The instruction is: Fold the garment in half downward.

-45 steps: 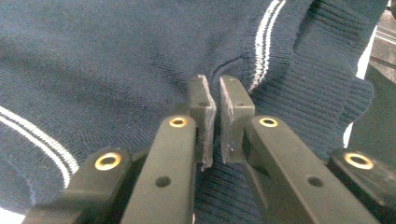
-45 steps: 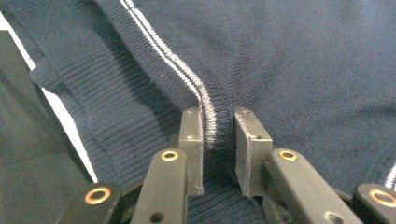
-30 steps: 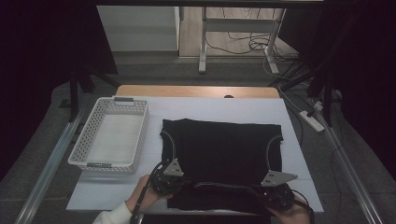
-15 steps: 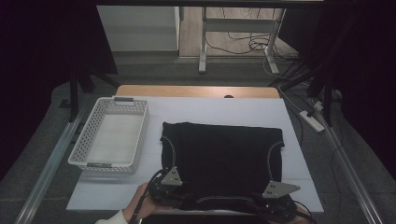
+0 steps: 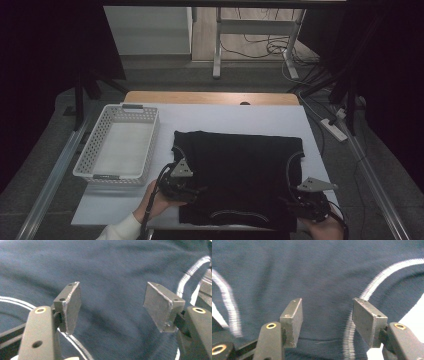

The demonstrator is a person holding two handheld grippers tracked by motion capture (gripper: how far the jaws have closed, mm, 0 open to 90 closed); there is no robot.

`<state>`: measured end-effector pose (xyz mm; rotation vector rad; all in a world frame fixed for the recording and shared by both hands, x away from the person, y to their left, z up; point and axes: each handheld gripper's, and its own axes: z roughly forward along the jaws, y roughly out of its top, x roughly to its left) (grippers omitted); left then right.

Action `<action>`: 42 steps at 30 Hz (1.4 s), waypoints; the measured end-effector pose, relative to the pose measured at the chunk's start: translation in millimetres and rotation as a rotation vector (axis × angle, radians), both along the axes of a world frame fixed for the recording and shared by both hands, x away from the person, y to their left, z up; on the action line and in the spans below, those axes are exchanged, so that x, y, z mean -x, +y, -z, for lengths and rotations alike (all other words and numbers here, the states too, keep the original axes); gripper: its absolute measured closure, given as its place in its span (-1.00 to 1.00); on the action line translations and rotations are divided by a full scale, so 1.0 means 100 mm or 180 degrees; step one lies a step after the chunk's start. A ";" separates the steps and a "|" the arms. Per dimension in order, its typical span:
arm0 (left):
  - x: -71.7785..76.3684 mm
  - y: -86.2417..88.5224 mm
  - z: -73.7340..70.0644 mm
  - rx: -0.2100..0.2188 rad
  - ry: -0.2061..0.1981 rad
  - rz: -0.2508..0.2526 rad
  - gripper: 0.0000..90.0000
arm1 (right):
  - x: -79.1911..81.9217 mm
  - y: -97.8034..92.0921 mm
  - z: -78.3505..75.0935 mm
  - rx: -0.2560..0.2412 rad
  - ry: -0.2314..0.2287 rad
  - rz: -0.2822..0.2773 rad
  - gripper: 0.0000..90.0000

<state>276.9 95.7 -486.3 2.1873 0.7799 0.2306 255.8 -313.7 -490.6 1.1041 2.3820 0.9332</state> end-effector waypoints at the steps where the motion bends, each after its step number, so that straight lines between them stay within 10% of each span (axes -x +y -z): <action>1: -0.03 0.00 -0.01 0.0010 0.0010 -0.0013 -0.32 | -0.04 -0.02 0.02 0.0005 0.0023 0.0035 -0.08; 11: -0.29 -0.01 -0.14 0.0059 -0.0026 -0.0108 -0.37 | -0.32 -0.04 0.11 0.0079 0.0116 0.0147 0.06; 23: -0.53 0.00 -0.33 0.0125 -0.0069 -0.0228 -0.37 | -0.29 -0.02 0.11 0.0220 0.0070 -0.0002 0.79; 42: -0.78 0.12 -0.57 0.0228 -0.0192 -0.0423 -0.40 | -0.03 -0.11 0.05 0.0288 -0.0008 0.0076 0.81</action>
